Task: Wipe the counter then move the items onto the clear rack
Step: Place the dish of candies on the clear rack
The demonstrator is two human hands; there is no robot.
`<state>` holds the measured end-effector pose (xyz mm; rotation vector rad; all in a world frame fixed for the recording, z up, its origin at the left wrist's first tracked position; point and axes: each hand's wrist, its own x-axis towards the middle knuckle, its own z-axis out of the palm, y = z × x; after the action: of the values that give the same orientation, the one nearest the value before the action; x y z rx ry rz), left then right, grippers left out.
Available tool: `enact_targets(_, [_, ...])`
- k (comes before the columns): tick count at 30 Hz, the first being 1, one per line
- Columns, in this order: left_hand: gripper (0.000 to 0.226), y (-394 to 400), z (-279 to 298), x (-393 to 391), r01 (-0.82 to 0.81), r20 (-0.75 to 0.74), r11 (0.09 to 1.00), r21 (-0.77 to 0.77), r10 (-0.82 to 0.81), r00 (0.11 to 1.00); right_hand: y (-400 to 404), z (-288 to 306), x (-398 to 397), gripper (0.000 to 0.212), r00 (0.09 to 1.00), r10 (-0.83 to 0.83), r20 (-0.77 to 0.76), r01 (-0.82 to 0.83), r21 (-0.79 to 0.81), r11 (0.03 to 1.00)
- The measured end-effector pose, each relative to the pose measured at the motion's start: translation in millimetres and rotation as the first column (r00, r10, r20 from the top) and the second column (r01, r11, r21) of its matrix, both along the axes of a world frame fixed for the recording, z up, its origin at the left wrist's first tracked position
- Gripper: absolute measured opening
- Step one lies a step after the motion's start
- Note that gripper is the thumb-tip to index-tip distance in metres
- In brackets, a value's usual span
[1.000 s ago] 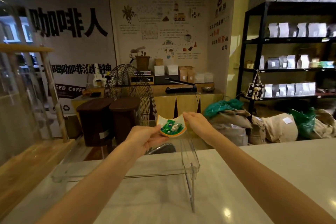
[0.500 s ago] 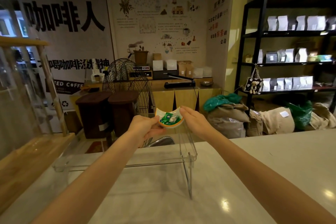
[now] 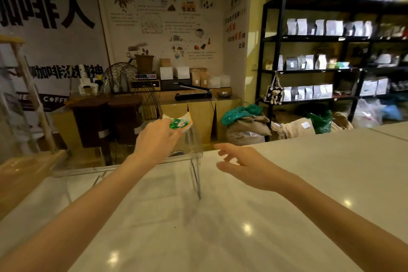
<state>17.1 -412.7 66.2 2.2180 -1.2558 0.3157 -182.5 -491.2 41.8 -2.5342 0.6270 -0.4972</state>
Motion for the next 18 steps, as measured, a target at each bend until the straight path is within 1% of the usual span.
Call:
enact_targets(2, [0.046, 10, -8, -19, 0.033, 0.090, 0.999, 0.007, -0.033, 0.995, 17, -11, -27, 0.050, 0.999, 0.007, -0.043, -0.008, -0.028, 1.000])
enact_targets(5, [0.049, 28, -23, -47, 0.124, 0.155, 0.992, -0.006, -0.122, 0.980, 38, -28, -63, 0.051, 0.995, 0.006, -0.099, -0.013, -0.065, 0.998])
enact_targets(8, [0.048, 51, -44, -78, 0.258, 0.196, 0.966, 0.018, -0.257, 0.946, 55, -42, -92, 0.048, 0.997, 0.007, -0.078, -0.014, -0.084, 0.996])
enact_targets(10, [0.047, 69, -60, -99, 0.340, 0.208, 0.938, 0.061, -0.345, 0.915, 64, -49, -109, 0.046, 0.999, 0.005, -0.052, -0.008, -0.064, 0.998])
enact_targets(12, [0.048, 88, -78, -118, 0.412, 0.184, 0.903, 0.124, -0.429, 0.885, 72, -56, -123, 0.044, 0.999, 0.009, -0.053, -0.011, -0.045, 0.999])
enact_targets(14, [0.052, 108, -96, -134, 0.477, 0.123, 0.862, 0.173, -0.499, 0.858, 80, -63, -135, 0.041, 0.999, 0.023, -0.048, -0.024, -0.022, 0.999])
enact_targets(18, [0.061, 146, -122, -159, 0.563, 0.026, 0.787, 0.252, -0.587, 0.809, 100, -75, -156, 0.036, 0.998, 0.043, -0.043, -0.040, 0.060, 0.997])
